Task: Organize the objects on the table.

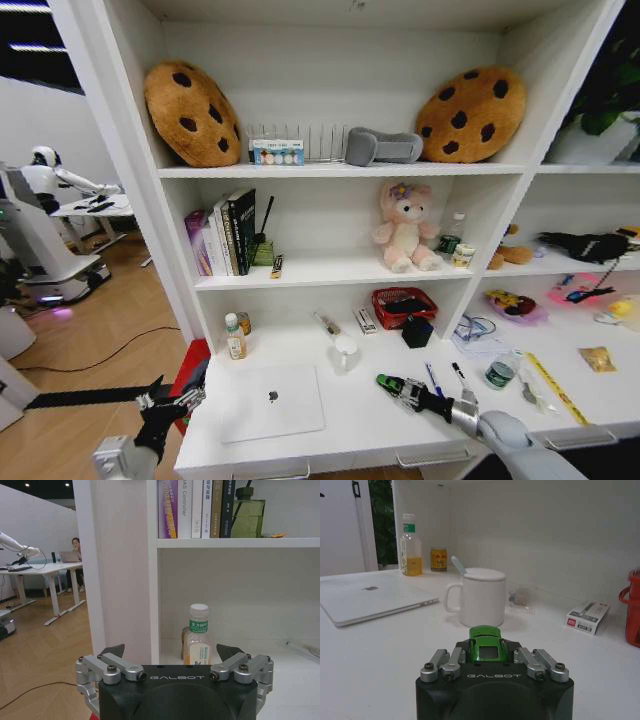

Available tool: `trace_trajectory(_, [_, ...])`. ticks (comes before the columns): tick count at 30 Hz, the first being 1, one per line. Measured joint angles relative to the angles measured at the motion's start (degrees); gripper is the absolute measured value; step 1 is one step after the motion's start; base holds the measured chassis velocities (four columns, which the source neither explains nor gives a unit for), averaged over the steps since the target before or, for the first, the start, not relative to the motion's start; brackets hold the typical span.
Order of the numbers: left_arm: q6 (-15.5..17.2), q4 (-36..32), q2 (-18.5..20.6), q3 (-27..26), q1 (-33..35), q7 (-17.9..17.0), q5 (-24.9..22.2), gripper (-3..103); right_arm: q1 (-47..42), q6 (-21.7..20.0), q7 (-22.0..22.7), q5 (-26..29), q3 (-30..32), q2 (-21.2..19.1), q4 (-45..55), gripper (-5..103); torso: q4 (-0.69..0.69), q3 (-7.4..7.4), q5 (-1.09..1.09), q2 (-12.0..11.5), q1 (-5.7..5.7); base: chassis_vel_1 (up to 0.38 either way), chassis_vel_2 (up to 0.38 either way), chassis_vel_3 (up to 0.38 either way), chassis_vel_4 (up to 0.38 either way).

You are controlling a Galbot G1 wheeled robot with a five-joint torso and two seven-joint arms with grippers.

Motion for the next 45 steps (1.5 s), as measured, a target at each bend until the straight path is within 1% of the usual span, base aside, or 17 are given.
trace_trajectory(5, [0.0,-0.1,0.3,-0.1,-0.1,0.0,0.0,100,-5.3,0.1,-1.3,1.3,5.6,-1.4,6.0,36,0.0,0.0,0.01,0.0,0.0,0.0,0.0,0.0,0.0])
trace_trajectory(7, [-0.1,-0.4,0.3,-0.4,0.1,0.0,0.0,100,-8.6,1.2,-2.1,3.4,9.3,-3.2,10.8,36,-0.02,0.0,-0.01,0.0,0.0,0.0,0.0,0.0,0.0])
trace_trajectory(11, [-0.4,-1.2,-1.2,-0.9,0.7,0.0,0.5,100,-8.9,1.7,-1.7,7.3,11.7,-5.9,17.1,36,0.03,0.0,0.01,0.0,0.0,0.0,0.0,0.0,0.0])
trace_trajectory(15, [-0.4,-1.5,-1.5,-0.9,0.8,0.0,0.7,100,-8.4,0.8,-0.8,10.1,12.8,-7.1,20.9,36,0.01,0.0,0.01,0.0,0.0,0.0,0.0,0.0,0.0])
trace_trajectory(17, [-0.5,-1.7,-1.5,-0.8,0.8,0.1,1.0,100,-6.7,-1.4,1.0,14.7,14.2,-9.5,25.6,36,0.01,0.0,-0.01,0.0,0.0,0.0,0.0,0.0,0.0])
trace_trajectory(18, [-0.5,-1.7,-1.5,-0.8,0.8,0.1,1.0,100,-6.7,-1.4,1.0,14.7,14.2,-9.5,25.6,36,0.01,0.0,-0.01,0.0,0.0,0.0,0.0,0.0,0.0])
trace_trajectory(21, [-0.6,-1.7,-1.0,-0.7,0.6,0.1,1.0,100,-3.2,-4.1,4.4,20.2,14.7,-12.9,29.2,36,0.04,0.0,0.0,0.0,0.0,0.0,0.0,0.0,0.0])
trace_trajectory(22, [-0.6,-1.7,-1.0,-0.7,0.6,0.1,1.0,100,-3.2,-4.1,4.4,20.2,14.7,-12.9,29.2,36,0.04,0.0,0.0,0.0,0.0,0.0,0.0,0.0,0.0])
trace_trajectory(25, [-0.6,-1.5,-0.3,-0.3,0.2,0.1,0.8,100,0.1,-6.4,8.1,23.3,14.7,-14.7,30.8,36,-0.01,0.0,-0.01,0.0,0.0,0.0,0.0,0.0,0.0])
trace_trajectory(27, [-0.6,-1.2,0.2,0.2,0.0,0.2,0.8,100,3.4,-8.9,10.9,24.3,13.9,-15.5,31.0,36,0.0,0.0,0.01,0.0,0.0,0.0,0.0,0.0,0.0])
trace_trajectory(28, [-0.6,-1.2,0.2,0.2,0.0,0.2,0.8,100,3.4,-8.9,10.9,24.3,13.9,-15.5,31.0,36,0.0,0.0,0.01,0.0,0.0,0.0,0.0,0.0,0.0])
trace_trajectory(30, [-0.6,-1.0,0.3,0.4,0.0,0.3,0.8,100,7.4,-11.8,11.9,24.7,12.3,-16.7,30.4,36,0.0,0.0,0.0,0.0,0.0,0.0,0.0,0.0,0.0])
trace_trajectory(31, [-0.6,-1.0,0.3,0.4,0.0,0.3,0.8,100,7.4,-11.8,11.9,24.7,12.3,-16.7,30.4,36,0.0,0.0,0.0,0.0,0.0,0.0,0.0,0.0,0.0])
trace_trajectory(34, [-0.6,-0.7,0.4,0.7,-0.3,0.3,0.9,100,14.5,-17.2,11.3,26.6,7.8,-18.9,27.4,36,0.01,0.0,-0.01,0.0,0.0,0.0,0.0,0.0,0.0])
trace_trajectory(37, [-0.7,-0.5,0.3,0.8,-0.4,0.3,0.9,100,17.4,-19.2,9.8,27.3,5.2,-19.2,25.1,36,0.0,0.0,0.0,0.0,0.0,0.0,0.0,0.0,0.0])
trace_trajectory(40, [-0.8,-0.2,0.2,0.8,-0.5,0.3,1.0,100,22.2,-20.6,8.9,27.5,0.6,-19.0,21.2,36,0.0,0.0,0.01,0.0,0.0,0.0,0.0,0.0,0.0])
trace_trajectory(45, [-0.8,0.2,0.3,1.1,-0.8,0.3,1.0,100,31.9,-21.8,9.9,26.7,-7.9,-15.9,16.4,36,0.01,0.01,0.01,0.0,0.0,0.0,0.0,0.0,0.0])
